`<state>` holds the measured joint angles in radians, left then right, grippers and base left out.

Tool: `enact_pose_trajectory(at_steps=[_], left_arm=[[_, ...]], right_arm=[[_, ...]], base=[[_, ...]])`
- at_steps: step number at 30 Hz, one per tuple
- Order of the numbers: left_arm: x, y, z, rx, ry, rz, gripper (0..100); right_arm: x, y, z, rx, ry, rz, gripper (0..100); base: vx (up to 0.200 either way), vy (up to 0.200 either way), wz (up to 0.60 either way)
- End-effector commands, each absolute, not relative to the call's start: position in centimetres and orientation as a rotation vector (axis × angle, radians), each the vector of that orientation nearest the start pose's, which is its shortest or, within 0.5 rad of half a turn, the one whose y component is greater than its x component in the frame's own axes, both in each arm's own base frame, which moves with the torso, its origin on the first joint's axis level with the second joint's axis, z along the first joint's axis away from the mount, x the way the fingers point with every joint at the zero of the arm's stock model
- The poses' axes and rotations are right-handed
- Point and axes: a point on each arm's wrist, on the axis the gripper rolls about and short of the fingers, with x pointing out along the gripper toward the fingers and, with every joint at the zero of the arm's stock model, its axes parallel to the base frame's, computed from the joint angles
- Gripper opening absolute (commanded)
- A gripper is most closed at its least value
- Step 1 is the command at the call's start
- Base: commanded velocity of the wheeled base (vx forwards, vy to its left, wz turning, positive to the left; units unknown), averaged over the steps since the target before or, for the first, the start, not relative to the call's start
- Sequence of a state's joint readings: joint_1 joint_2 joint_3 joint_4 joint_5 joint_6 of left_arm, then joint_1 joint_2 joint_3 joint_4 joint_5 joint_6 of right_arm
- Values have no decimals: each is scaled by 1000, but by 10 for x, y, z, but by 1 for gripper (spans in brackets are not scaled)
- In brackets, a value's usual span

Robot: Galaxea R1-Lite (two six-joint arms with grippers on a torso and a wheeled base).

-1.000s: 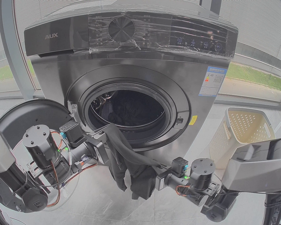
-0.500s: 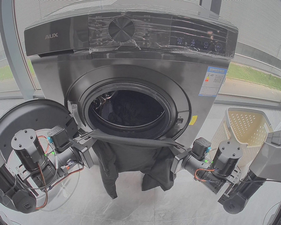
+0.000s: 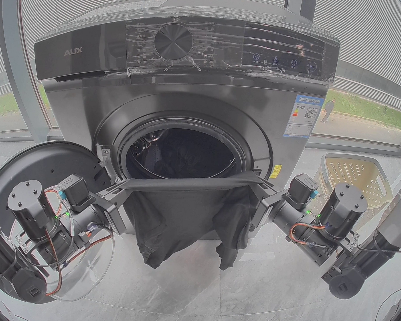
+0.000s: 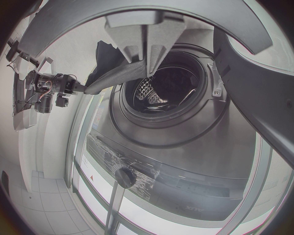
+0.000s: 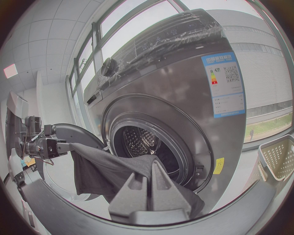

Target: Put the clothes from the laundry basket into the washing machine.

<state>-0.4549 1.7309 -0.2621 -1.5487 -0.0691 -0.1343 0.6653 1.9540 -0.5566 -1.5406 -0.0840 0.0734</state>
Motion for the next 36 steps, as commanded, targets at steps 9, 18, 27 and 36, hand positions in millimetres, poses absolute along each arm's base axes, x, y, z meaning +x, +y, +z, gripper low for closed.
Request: enact_pose_trajectory(at_steps=[9, 18, 27, 36], left_arm=[[217, -103, 140, -150, -52, -511, 0], [216, -102, 139, -147, -46, -512, 0], [201, -108, 124, -137, 42, -642, 100], [195, -127, 97, -101, 170, -732, 100]], right_arm=[[244, 195, 141, 135, -132, 600, 0], [245, 197, 142, 136, -138, 603, 0], [247, 211, 154, 192, -156, 641, 0], [243, 228, 161, 229, -142, 691, 0]], base=[[0, 0, 0], [0, 0, 0], [0, 0, 0], [0, 0, 0]])
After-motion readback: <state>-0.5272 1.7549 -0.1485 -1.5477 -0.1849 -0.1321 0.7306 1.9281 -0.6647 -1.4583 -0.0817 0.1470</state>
